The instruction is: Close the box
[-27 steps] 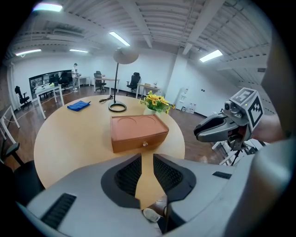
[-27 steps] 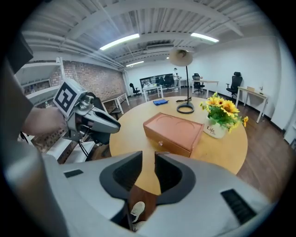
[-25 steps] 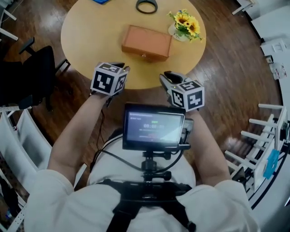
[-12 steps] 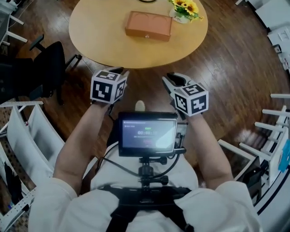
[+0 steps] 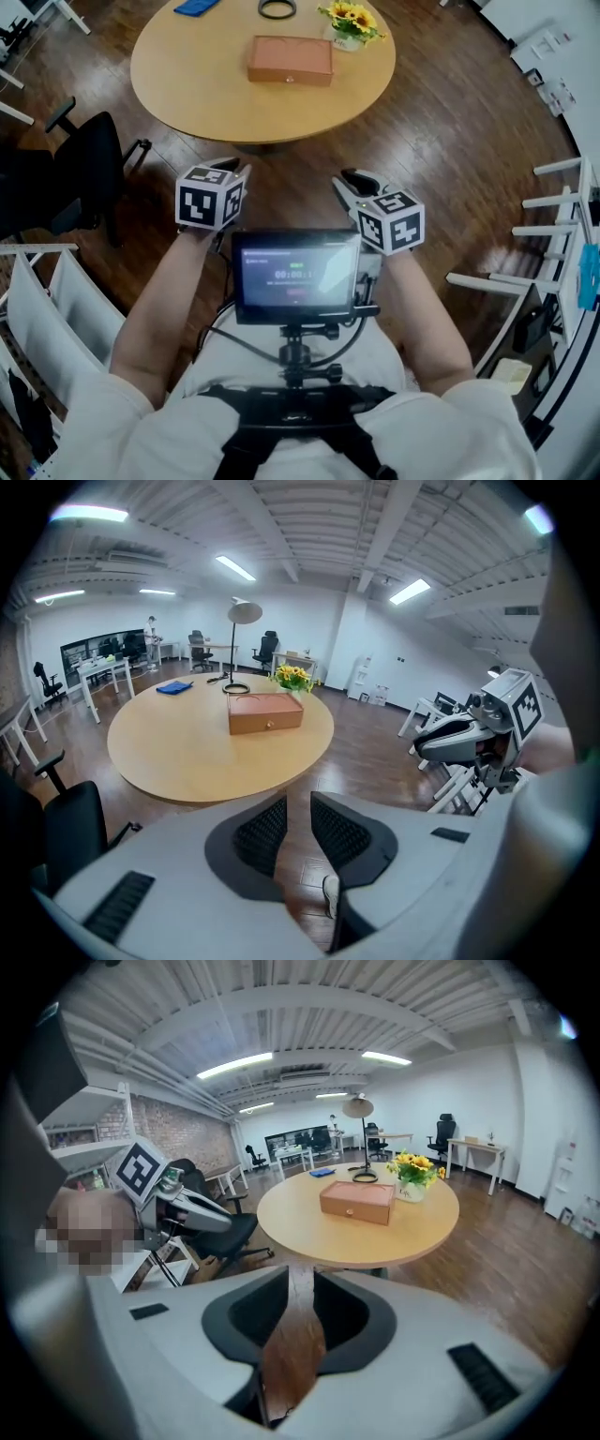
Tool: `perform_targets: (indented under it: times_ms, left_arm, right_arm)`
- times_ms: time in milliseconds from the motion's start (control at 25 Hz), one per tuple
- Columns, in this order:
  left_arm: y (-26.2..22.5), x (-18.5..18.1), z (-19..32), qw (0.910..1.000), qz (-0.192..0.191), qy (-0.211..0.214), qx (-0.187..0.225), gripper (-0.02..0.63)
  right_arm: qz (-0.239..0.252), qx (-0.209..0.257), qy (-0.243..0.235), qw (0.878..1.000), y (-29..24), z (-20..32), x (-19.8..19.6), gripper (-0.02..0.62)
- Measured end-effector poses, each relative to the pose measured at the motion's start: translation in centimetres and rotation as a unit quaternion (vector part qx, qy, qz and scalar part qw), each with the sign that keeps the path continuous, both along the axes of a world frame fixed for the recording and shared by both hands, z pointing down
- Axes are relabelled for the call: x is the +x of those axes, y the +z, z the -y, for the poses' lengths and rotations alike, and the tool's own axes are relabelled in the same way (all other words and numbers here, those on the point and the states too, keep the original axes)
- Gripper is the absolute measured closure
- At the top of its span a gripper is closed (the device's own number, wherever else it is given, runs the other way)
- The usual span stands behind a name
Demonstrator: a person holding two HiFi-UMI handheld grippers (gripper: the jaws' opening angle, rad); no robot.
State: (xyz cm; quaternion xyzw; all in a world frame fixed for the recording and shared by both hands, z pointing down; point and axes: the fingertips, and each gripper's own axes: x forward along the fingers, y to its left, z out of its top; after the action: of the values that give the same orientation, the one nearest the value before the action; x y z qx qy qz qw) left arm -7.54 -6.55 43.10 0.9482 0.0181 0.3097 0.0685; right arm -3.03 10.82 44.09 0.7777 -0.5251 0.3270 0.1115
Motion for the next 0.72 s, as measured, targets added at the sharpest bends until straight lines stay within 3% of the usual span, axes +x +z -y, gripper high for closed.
perform_targets:
  times_ms: [360, 720]
  left_arm:
    - [1.5, -9.7, 3.4, 0.9993, 0.006, 0.035, -0.01, 0.52]
    - [0.9, -10.2, 2.3, 0.9987, 0.006, 0.048, -0.014, 0.52]
  right_arm:
    - [0.002, -0.004, 0.038, 0.999, 0.4, 3.5, -9.8, 0.506]
    - [0.01, -0.006, 0.048, 0.999, -0.2, 2.2, -11.1, 0.506]
